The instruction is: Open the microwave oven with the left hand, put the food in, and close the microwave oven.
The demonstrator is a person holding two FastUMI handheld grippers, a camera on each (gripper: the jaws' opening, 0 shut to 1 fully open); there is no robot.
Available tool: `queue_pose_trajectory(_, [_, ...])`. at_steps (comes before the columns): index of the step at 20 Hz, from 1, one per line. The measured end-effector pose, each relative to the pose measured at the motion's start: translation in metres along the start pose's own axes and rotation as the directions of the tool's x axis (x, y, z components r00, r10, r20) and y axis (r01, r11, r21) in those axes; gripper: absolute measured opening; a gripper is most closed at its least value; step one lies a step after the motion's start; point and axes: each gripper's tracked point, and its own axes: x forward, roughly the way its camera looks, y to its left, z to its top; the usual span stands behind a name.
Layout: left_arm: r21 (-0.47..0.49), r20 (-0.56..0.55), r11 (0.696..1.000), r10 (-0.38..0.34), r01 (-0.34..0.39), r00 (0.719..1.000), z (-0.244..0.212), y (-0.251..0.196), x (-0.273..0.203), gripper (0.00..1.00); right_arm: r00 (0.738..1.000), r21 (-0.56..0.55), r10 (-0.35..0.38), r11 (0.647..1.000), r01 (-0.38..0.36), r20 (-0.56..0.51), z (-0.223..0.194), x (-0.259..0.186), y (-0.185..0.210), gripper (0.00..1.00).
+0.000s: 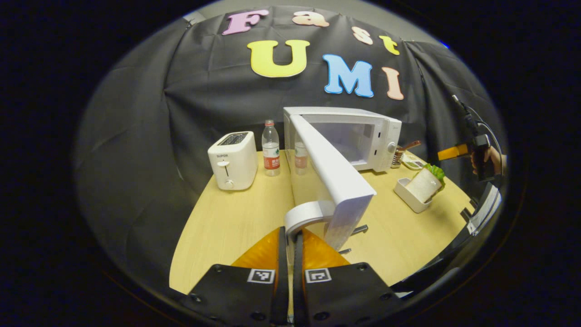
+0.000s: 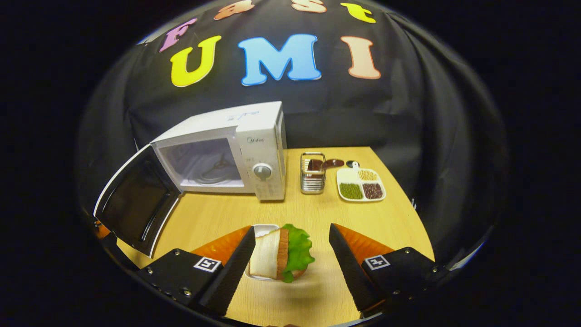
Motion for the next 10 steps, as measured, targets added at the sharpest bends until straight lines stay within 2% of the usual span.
queue_pose_trajectory(1, [0.003,0.004,1.000,0.025,-0.025,1.000,0.001,0.009,-0.005,0.14,0.999,0.016,0.010,1.000,-0.009,-0.032,-0.008,0.004,-0.001,0.99])
queue_pose_trajectory(4, [-0.076,0.039,0.992,0.103,-0.100,0.994,0.002,0.024,-0.025,0.92,0.990,0.095,0.063,0.994,-0.051,-0.123,-0.037,0.018,0.001,0.99])
queue_pose_trajectory(5, [-0.094,0.062,0.984,0.158,-0.152,0.985,0.010,0.030,-0.040,0.99,0.986,0.116,0.073,0.992,-0.056,-0.151,-0.045,0.022,0.001,0.99])
queue_pose_trajectory(7, [-0.154,0.166,0.965,0.236,-0.212,0.957,0.047,0.028,-0.076,0.97,0.977,0.175,0.100,0.982,-0.067,-0.187,-0.059,0.029,0.000,0.99])
queue_pose_trajectory(9, [-0.191,0.302,0.959,0.259,-0.208,0.917,0.103,0.003,-0.109,0.95,0.969,0.245,0.138,0.966,-0.085,-0.207,-0.067,0.034,0.004,0.99])
queue_pose_trajectory(10, [-0.187,0.366,0.961,0.262,-0.206,0.893,0.133,-0.007,-0.118,0.91,0.964,0.278,0.161,0.955,-0.098,-0.213,-0.069,0.036,0.008,0.99])
